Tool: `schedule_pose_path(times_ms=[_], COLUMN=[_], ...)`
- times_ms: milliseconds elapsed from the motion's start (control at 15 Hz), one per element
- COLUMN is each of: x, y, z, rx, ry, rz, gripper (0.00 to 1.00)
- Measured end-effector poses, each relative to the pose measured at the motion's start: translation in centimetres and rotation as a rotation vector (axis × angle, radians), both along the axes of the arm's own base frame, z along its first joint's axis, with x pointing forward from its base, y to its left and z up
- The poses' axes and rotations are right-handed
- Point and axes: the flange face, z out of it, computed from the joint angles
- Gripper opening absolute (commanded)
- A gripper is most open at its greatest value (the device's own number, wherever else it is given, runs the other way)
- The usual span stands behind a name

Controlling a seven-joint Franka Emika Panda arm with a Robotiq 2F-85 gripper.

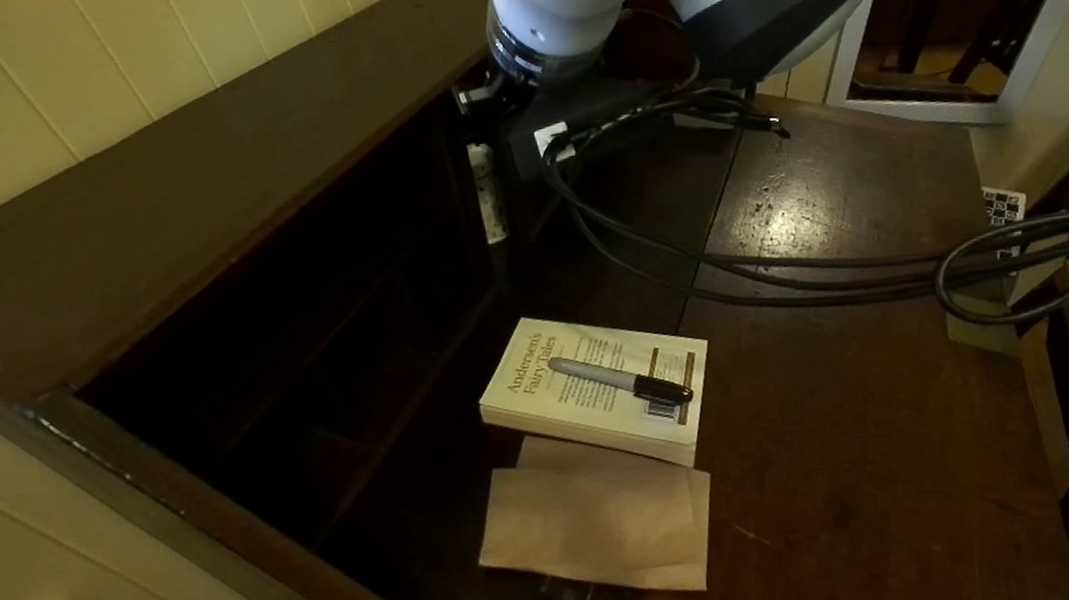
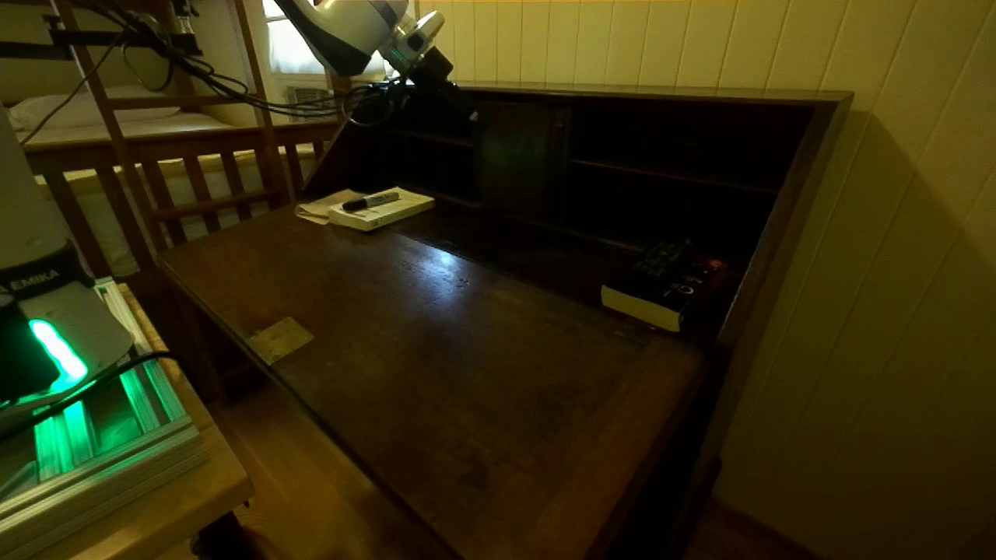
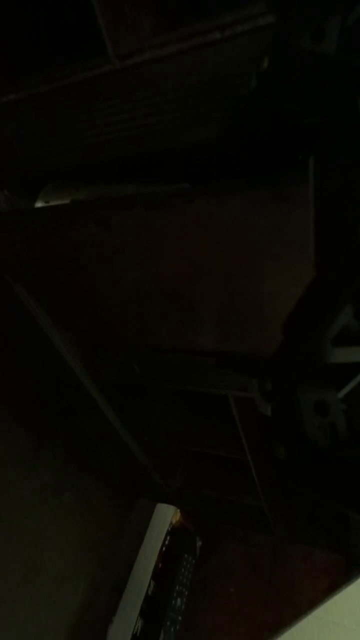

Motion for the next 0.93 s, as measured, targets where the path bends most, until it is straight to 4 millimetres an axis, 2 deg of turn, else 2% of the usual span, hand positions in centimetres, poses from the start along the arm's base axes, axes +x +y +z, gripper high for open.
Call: schedule_pose_path(times_ms=[933], x=[-0.36], y=[-0.05], z=[-0.20], rx=[-0.107], ry=[0.054], rz=[-0.063], gripper=[1.00])
